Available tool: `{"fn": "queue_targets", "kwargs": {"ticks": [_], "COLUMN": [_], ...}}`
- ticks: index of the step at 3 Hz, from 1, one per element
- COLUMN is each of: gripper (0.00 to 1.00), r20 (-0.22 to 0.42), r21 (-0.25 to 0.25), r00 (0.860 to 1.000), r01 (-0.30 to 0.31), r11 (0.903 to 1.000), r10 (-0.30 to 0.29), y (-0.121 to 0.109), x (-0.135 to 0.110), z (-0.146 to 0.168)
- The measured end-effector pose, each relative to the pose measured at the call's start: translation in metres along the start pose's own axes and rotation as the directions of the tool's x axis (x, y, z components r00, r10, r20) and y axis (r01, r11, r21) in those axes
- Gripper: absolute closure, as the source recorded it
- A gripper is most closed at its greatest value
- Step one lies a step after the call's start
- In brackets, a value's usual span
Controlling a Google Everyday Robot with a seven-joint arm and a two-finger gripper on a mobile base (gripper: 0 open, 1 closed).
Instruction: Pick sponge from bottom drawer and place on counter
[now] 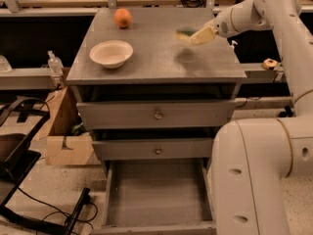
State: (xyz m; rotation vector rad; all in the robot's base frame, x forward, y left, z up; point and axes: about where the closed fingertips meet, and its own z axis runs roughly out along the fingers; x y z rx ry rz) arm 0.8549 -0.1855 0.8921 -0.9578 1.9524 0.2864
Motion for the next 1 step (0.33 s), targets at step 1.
{"fn": "queue_targets", "kwargs": {"ticks": [1], "gripper": [0.0], "r20": [-0.001], "r21": [-0.003], "r00": [1.0], "r01": [-0.001], "r11": [1.0], "r10": [0.001], "y": [0.0009], "x": [0.0006], "z": [0.0024]}}
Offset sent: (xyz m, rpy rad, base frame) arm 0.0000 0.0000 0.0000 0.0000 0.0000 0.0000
